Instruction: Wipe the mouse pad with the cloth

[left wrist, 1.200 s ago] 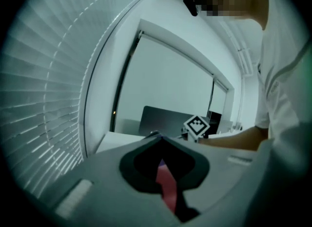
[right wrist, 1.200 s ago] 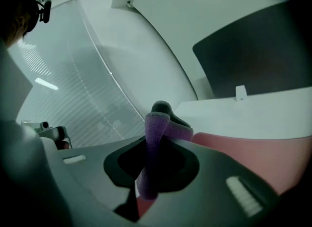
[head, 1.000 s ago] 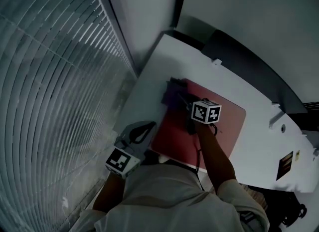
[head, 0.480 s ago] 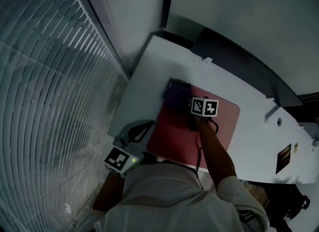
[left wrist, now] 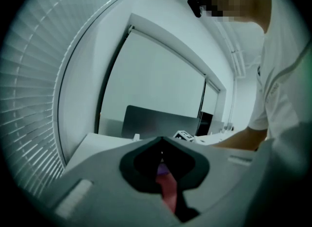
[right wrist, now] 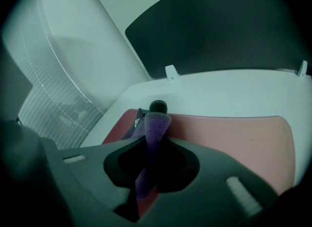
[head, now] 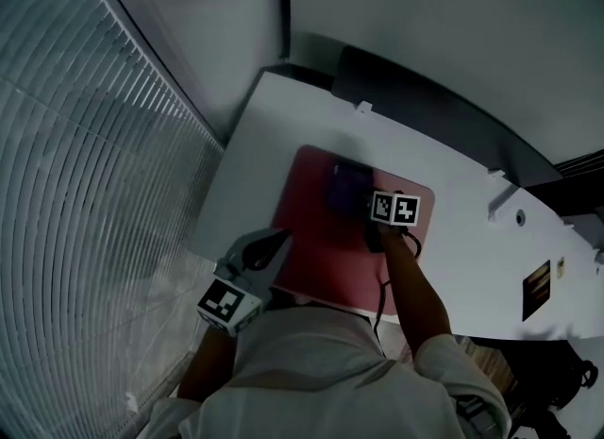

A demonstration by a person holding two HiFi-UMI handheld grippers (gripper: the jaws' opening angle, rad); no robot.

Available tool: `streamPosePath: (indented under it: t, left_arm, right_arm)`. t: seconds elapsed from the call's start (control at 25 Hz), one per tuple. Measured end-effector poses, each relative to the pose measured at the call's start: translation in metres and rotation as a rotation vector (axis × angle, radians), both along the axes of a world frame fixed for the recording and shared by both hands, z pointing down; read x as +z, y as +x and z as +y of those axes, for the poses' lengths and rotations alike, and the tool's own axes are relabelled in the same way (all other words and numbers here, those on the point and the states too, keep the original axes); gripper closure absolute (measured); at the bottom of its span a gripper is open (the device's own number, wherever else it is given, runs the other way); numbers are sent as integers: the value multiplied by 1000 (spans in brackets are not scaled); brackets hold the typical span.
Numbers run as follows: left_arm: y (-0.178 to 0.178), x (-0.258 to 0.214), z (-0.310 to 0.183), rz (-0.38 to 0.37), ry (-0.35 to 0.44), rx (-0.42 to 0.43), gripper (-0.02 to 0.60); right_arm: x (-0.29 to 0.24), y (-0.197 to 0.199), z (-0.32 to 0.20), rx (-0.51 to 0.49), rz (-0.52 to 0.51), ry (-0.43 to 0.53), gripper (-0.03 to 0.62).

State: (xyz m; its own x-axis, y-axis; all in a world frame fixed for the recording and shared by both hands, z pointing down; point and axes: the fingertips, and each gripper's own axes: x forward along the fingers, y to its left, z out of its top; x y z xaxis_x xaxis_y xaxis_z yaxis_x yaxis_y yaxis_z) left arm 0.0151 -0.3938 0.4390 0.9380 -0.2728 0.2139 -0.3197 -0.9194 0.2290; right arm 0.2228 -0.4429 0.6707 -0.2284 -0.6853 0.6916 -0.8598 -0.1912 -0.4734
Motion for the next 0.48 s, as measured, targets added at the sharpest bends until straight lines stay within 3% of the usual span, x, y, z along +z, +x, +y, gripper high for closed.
streamPosePath:
  t: [0.48]
  left_arm:
    - [61, -6, 81, 3, 50, 21, 581]
  right_arm:
    - [19, 130, 129, 170, 94, -51, 546]
